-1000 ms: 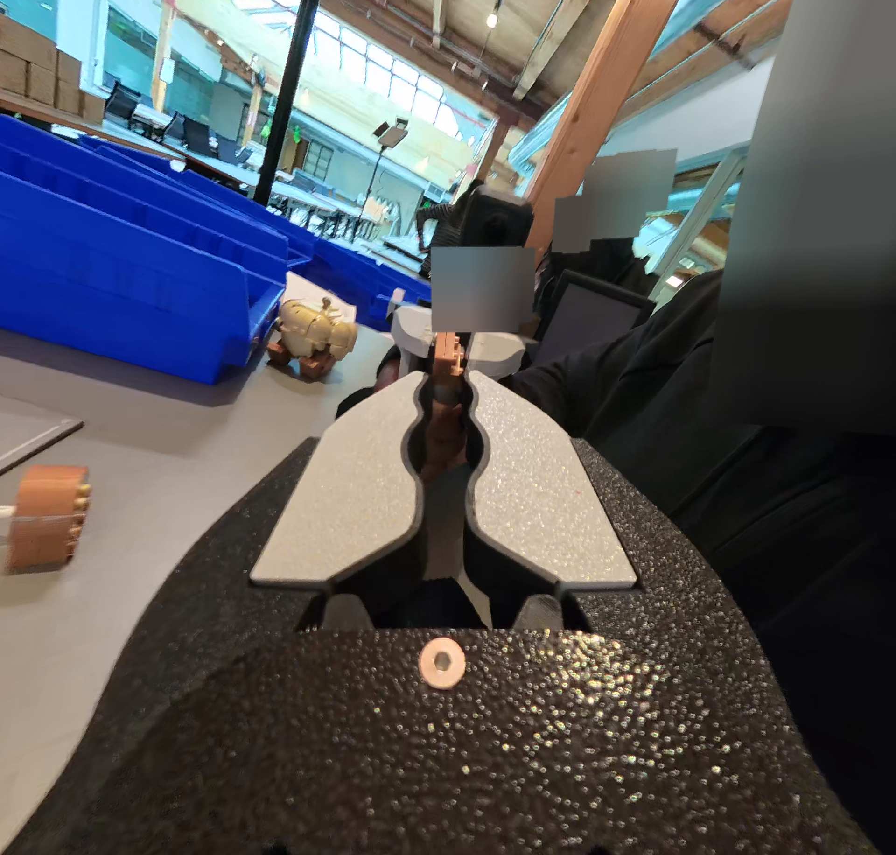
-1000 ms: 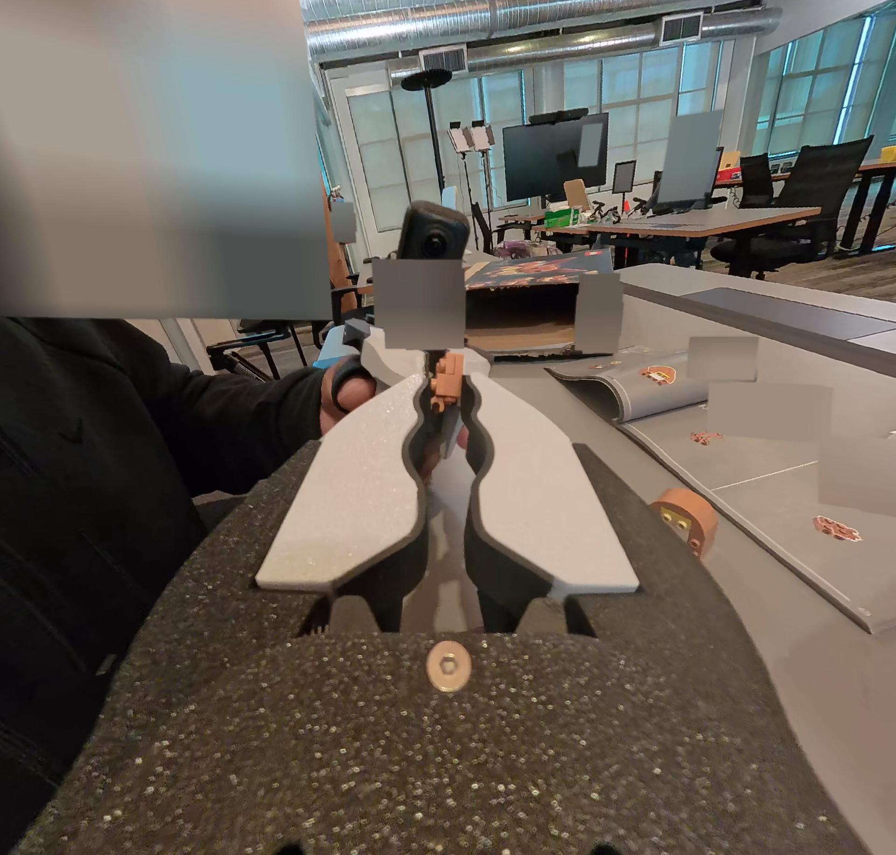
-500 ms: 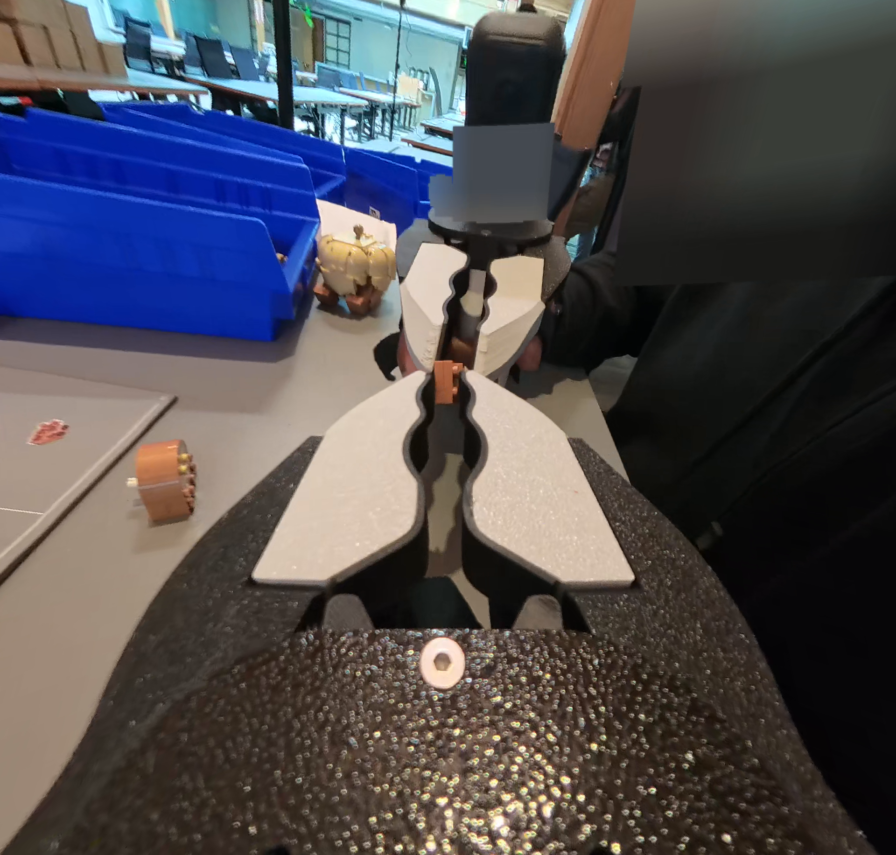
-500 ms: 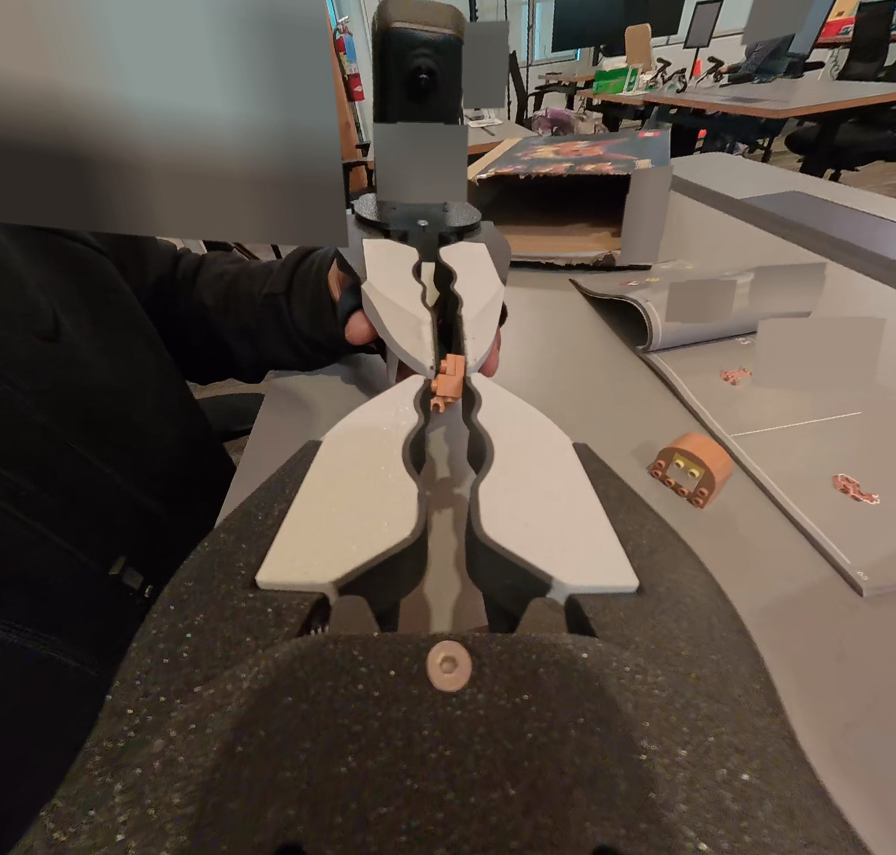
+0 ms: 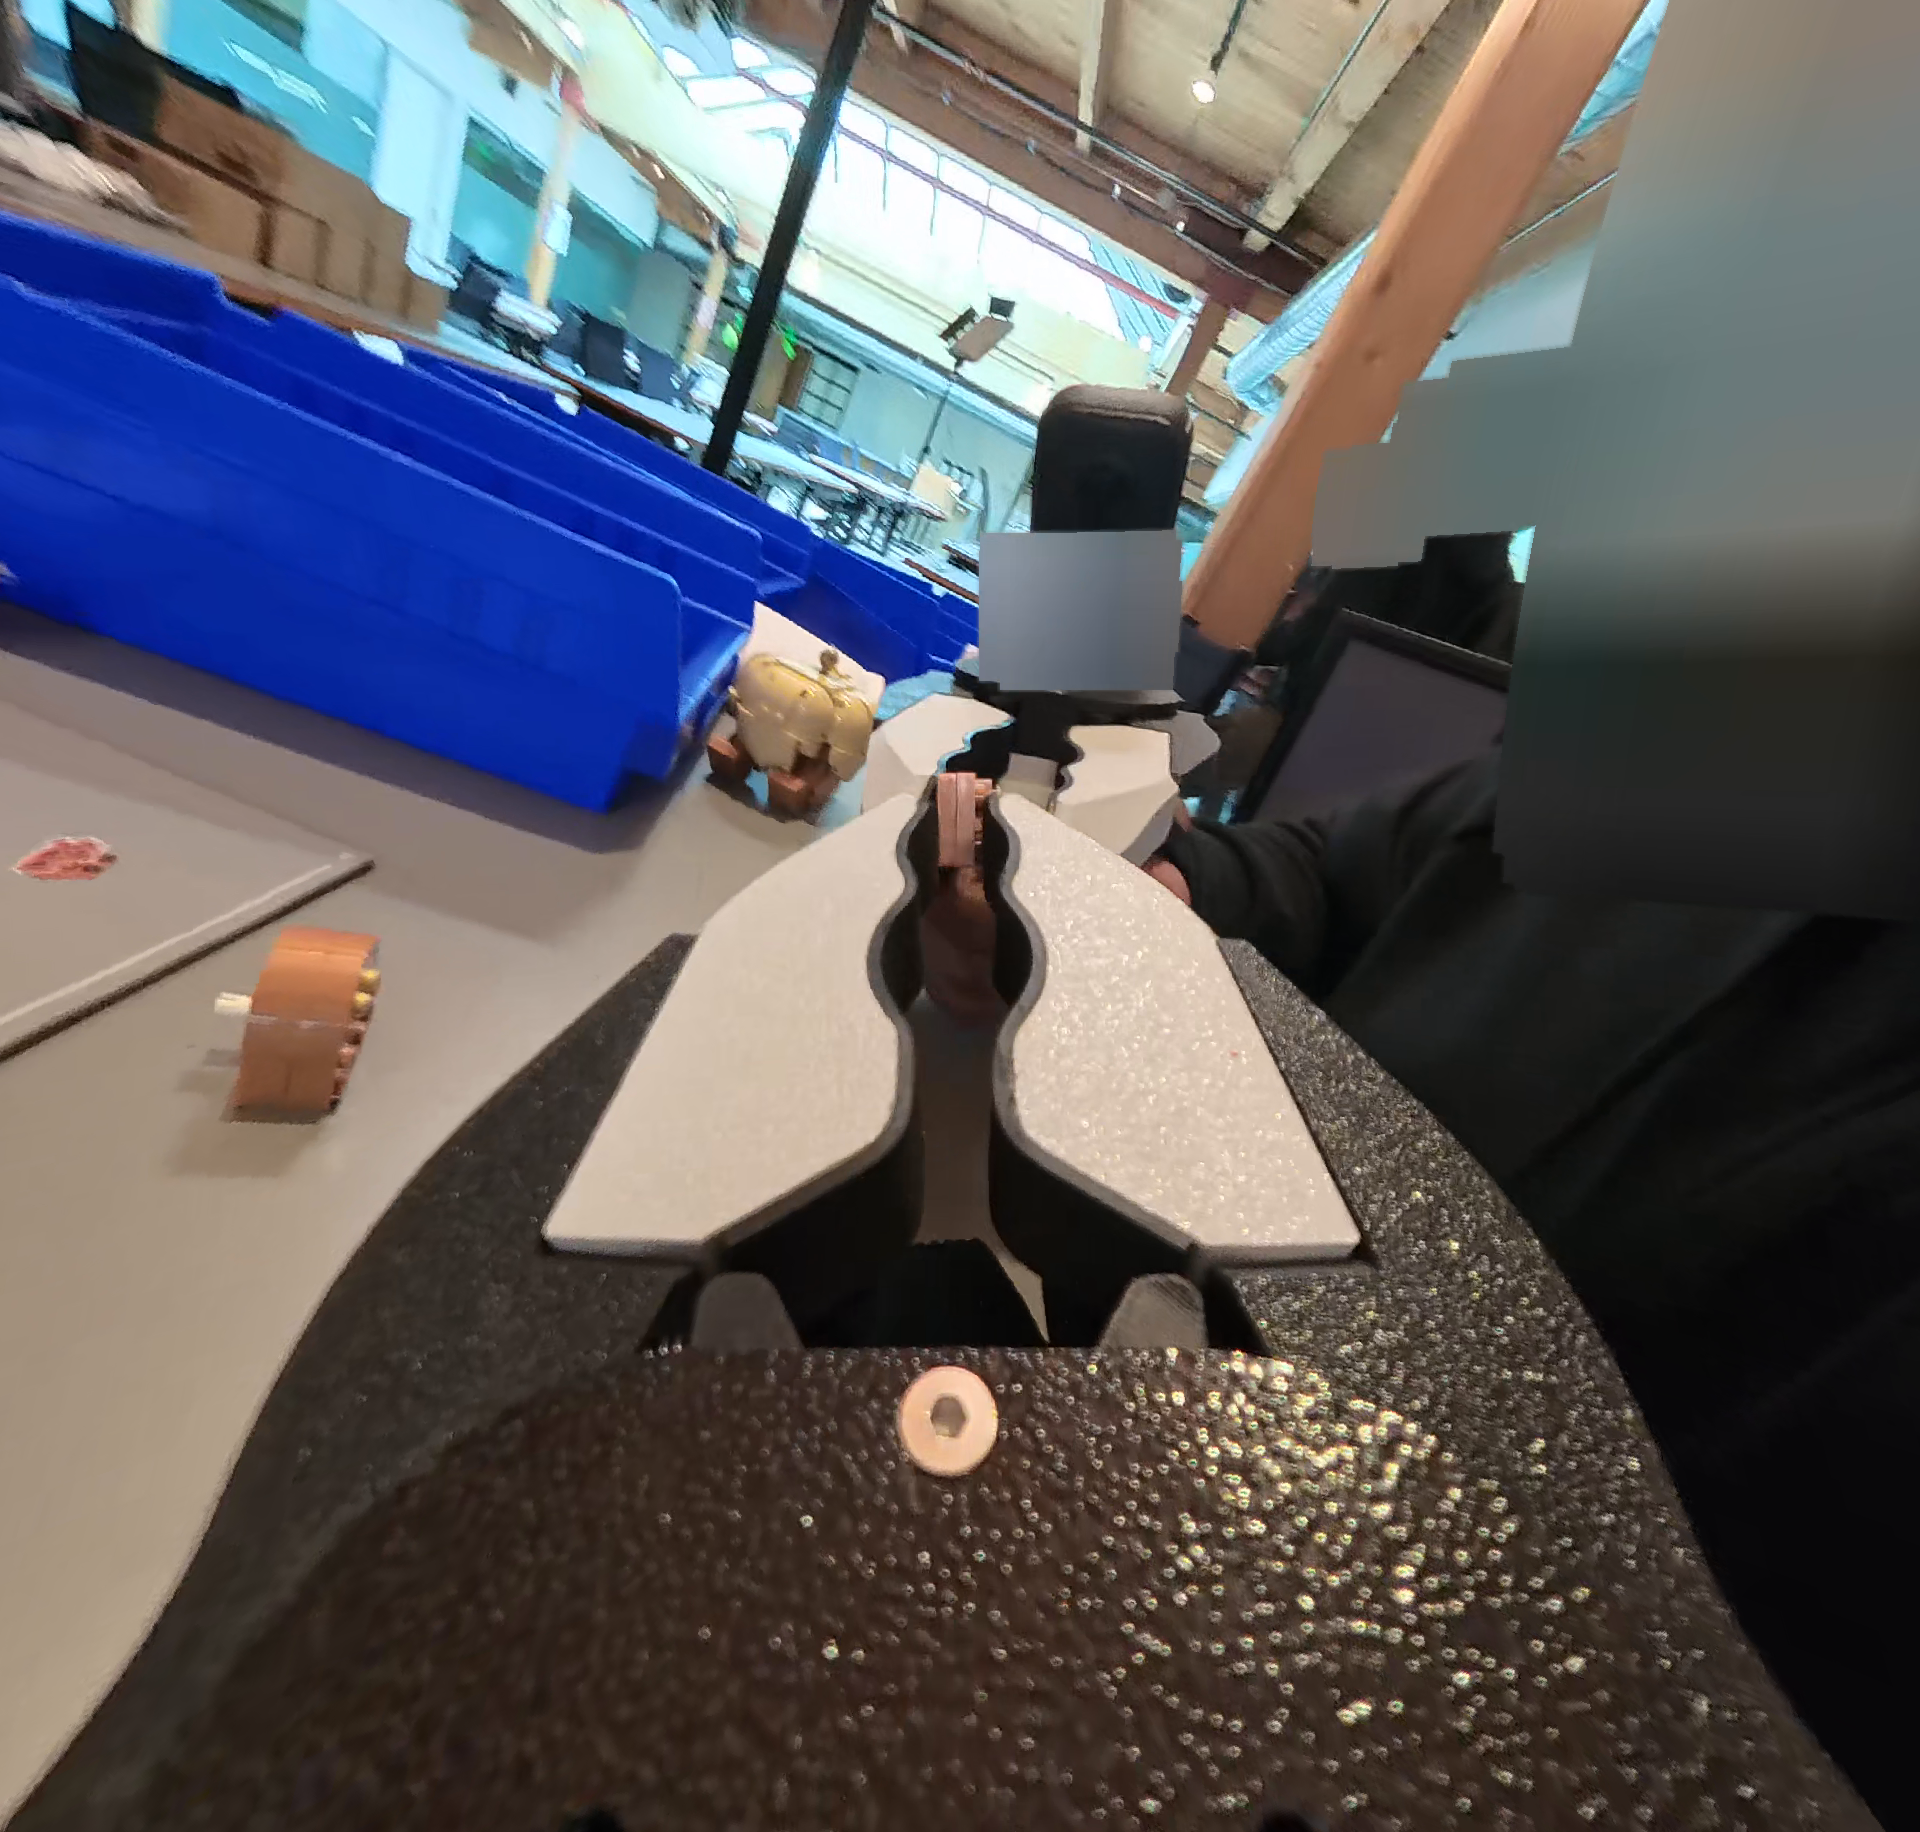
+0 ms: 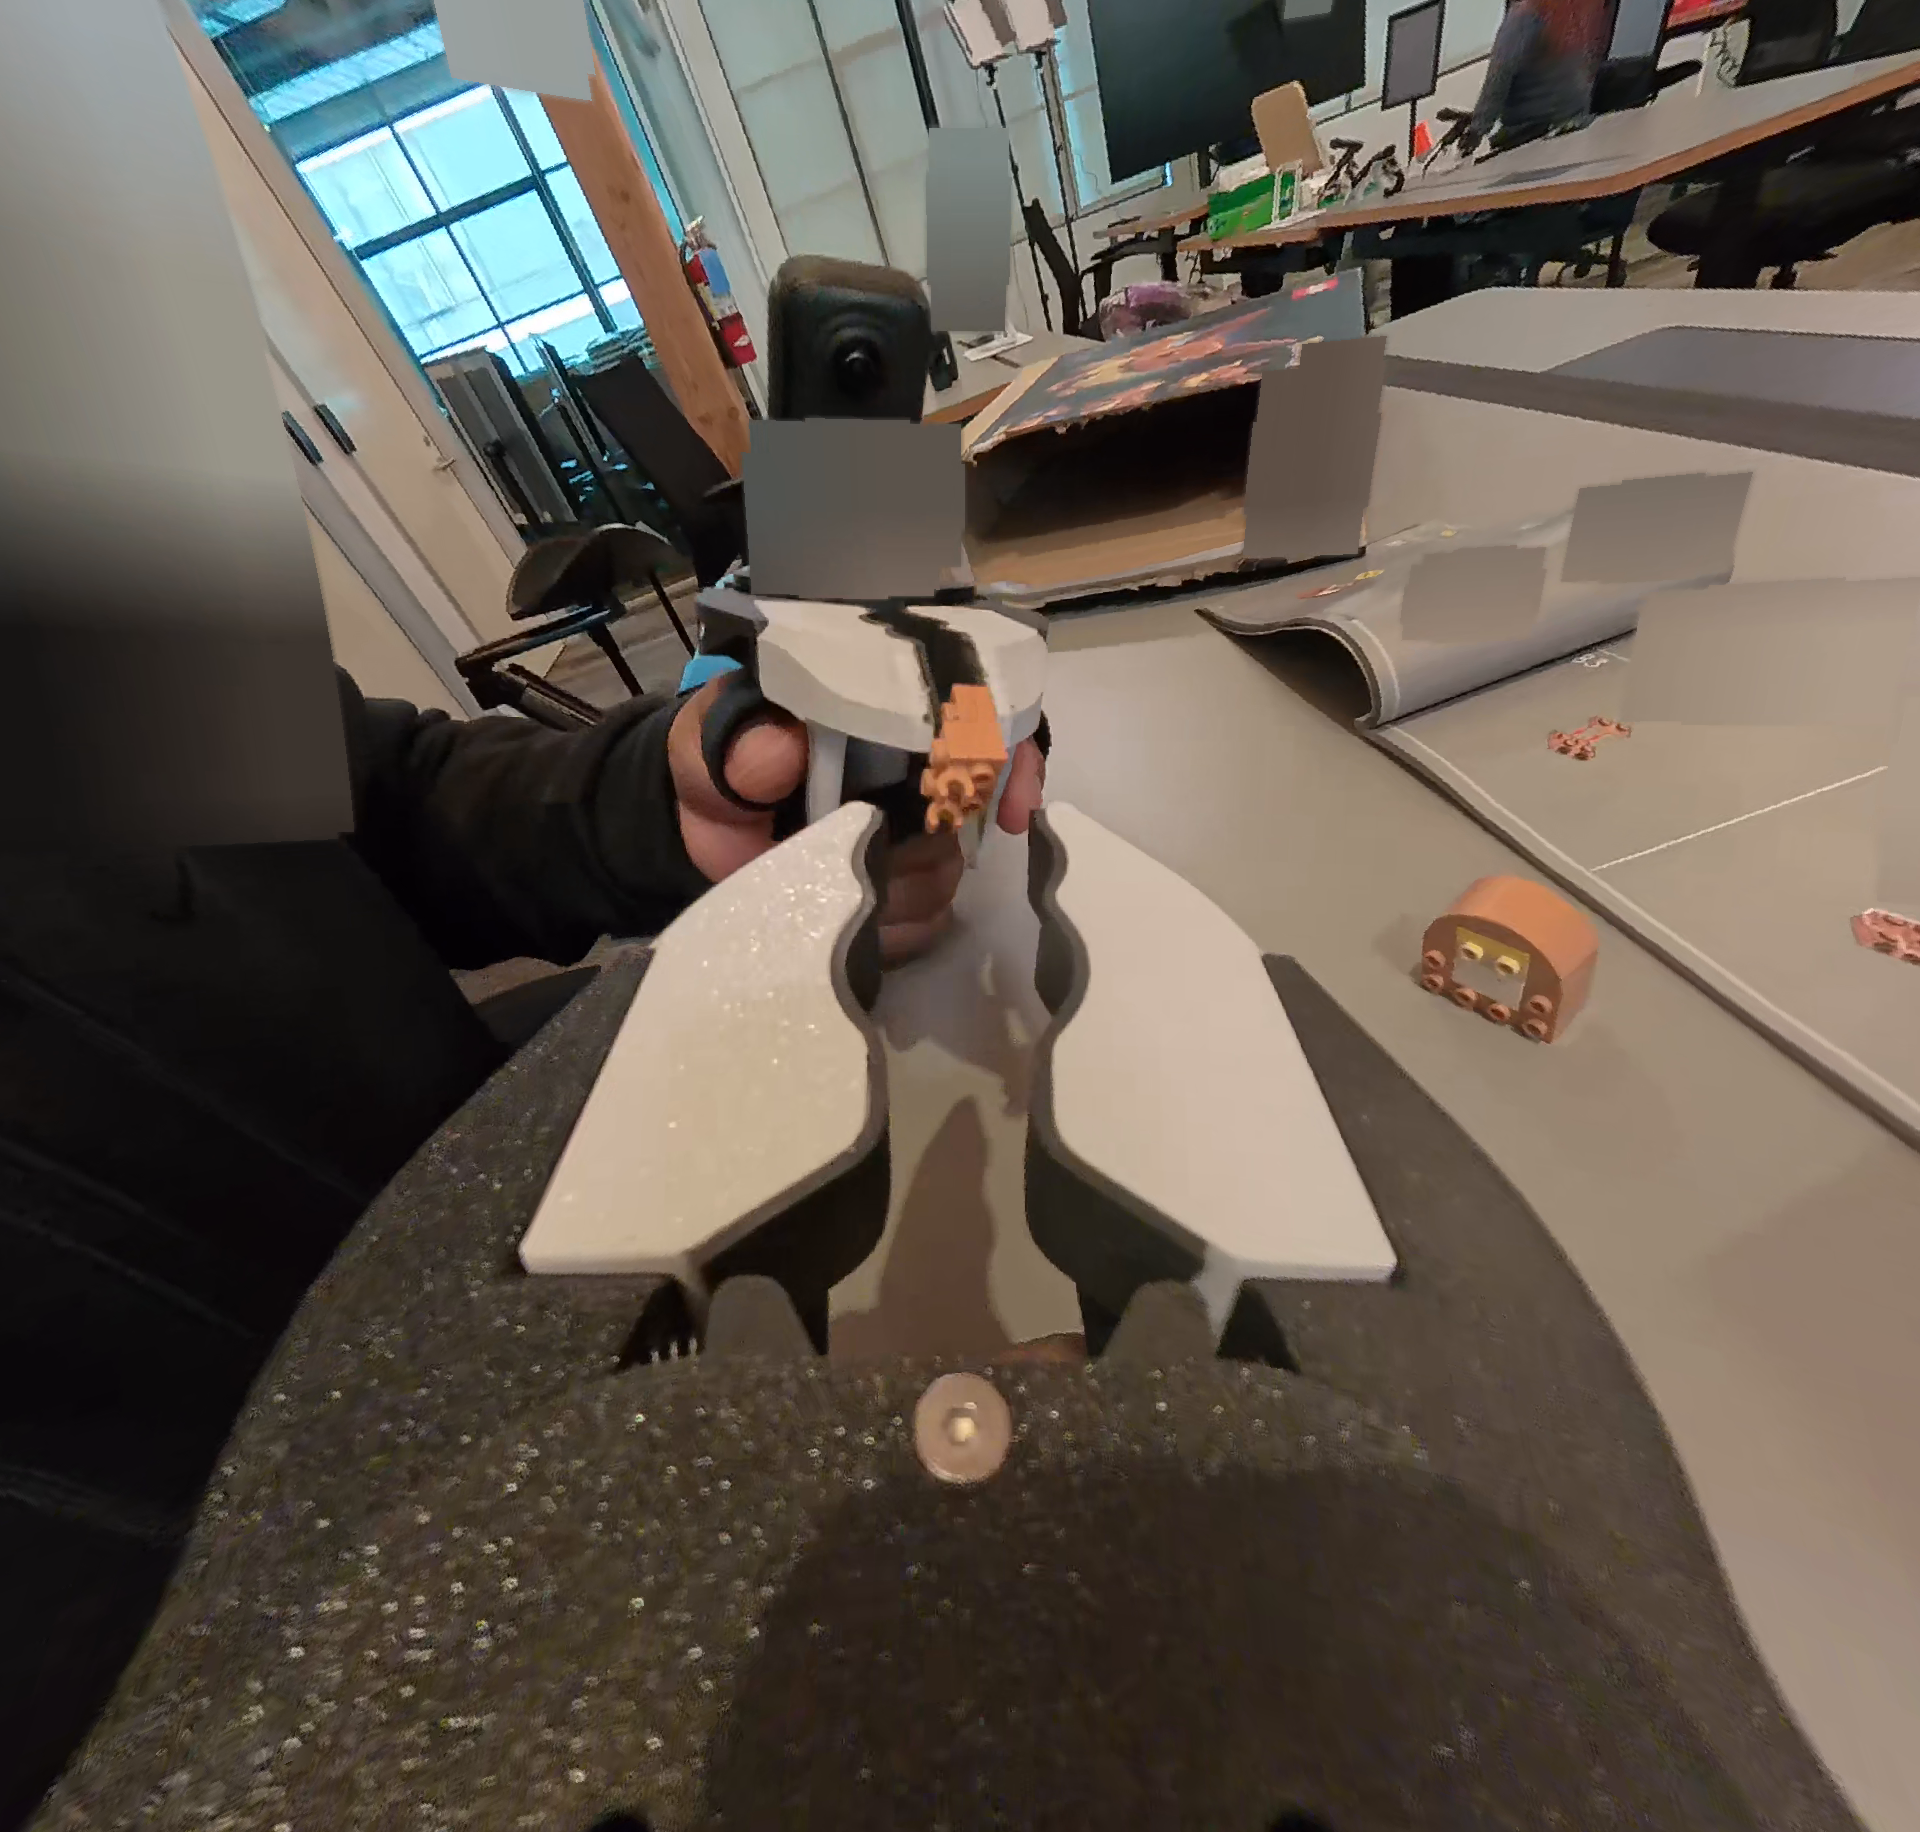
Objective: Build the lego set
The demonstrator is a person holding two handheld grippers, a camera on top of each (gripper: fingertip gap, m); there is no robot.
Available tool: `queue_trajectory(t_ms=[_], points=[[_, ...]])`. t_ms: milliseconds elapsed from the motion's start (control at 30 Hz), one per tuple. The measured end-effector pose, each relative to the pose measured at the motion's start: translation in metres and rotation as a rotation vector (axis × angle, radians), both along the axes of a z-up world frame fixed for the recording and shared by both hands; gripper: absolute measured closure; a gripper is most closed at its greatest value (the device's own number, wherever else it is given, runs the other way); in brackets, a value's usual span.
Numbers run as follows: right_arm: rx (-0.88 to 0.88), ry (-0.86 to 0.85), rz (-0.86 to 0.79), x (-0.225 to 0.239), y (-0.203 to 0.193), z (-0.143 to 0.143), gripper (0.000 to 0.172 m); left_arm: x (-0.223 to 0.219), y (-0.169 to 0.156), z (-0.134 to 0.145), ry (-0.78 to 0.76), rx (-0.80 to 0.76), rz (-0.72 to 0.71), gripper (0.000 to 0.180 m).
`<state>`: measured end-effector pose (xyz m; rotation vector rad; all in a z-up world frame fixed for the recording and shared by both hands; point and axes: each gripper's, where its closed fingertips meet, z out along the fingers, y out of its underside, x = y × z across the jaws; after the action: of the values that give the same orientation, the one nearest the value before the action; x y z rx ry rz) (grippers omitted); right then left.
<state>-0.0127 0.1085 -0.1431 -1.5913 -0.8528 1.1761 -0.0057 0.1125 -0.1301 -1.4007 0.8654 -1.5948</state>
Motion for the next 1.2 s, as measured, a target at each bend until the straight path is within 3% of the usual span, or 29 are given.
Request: queue_trajectory(t_ms=[433, 767, 1067, 1200], points=[[0.126, 0.003, -0.071, 0.0, 0.001, 0.009, 0.158, 0.001, -0.003, 0.001, 0.01, 0.121, 0.043, 0.173], [0.094, -0.047, -0.055, 0.003, 0.002, 0.0, 0.16, -0.001, 0.001, -0.007, 0.1, 0.189, 0.071, 0.169], [0.08, -0.088, -0.027, 0.003, 0.002, -0.006, 0.16, 0.004, -0.001, -0.014, 0.149, 0.14, 0.011, 0.172], [0.149, -0.099, -0.064, 0.004, 0.008, -0.005, 0.156, 0.003, 0.004, -0.014, 0.119, 0.024, 0.008, 0.172]])
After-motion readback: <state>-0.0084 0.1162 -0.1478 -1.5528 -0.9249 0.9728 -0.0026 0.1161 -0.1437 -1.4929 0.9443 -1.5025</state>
